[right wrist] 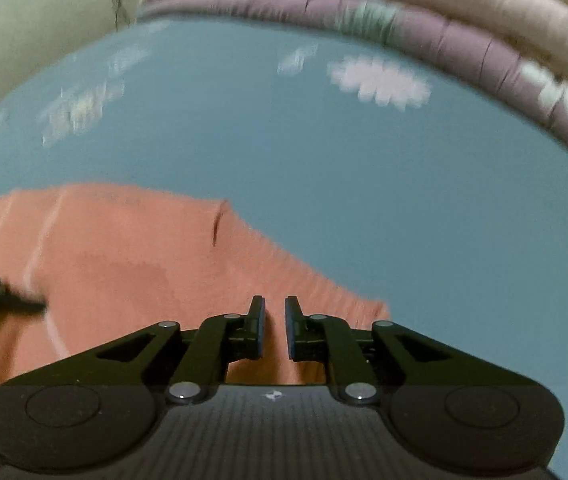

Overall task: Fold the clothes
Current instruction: 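Release the collar and lift the right gripper away from the sweater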

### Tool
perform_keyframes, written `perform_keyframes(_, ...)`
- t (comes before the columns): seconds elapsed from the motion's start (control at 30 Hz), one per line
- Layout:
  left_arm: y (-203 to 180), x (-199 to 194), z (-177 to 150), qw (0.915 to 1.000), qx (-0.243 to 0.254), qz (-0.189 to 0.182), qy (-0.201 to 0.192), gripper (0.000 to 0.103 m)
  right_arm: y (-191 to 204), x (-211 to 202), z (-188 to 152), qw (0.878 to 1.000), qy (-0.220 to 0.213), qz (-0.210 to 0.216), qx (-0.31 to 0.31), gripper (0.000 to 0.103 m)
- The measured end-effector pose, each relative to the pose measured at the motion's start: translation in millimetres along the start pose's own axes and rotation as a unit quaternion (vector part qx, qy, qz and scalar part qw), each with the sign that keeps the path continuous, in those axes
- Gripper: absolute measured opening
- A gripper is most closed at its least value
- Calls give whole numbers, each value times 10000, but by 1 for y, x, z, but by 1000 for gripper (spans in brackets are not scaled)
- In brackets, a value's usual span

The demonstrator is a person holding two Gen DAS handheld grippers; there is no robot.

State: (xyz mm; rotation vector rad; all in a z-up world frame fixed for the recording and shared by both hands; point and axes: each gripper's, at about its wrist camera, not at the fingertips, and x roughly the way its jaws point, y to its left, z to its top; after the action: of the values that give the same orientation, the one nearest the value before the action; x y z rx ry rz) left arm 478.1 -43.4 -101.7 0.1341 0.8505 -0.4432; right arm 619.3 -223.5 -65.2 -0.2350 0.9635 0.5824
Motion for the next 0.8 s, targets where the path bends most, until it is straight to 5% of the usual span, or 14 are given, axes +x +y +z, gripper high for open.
perform_keyframes(0.27, 0, 1, 1, 10000, -7, 17, -3, 102, 5, 26, 12, 9986, -347, -366, 181, 16)
perform_keyframes(0.33, 1, 2, 1, 10000, -9, 13, -15, 102, 4, 17, 11, 9985, -302, -357, 282, 23)
perform_keyframes(0.43, 1, 2, 1, 10000, -3, 19, -21, 102, -1, -25, -3, 9973, -447, -339, 475, 49)
perform_keyframes(0.67, 0, 4, 2, 10000, 49, 77, -7, 103, -9, -129, -99, 9848, -578, -411, 1583, 86)
perform_keyframes(0.8, -3, -2, 6, 9996, 36, 171, 203, 103, 11, -153, -171, 9707, -457, -487, 2309, 90)
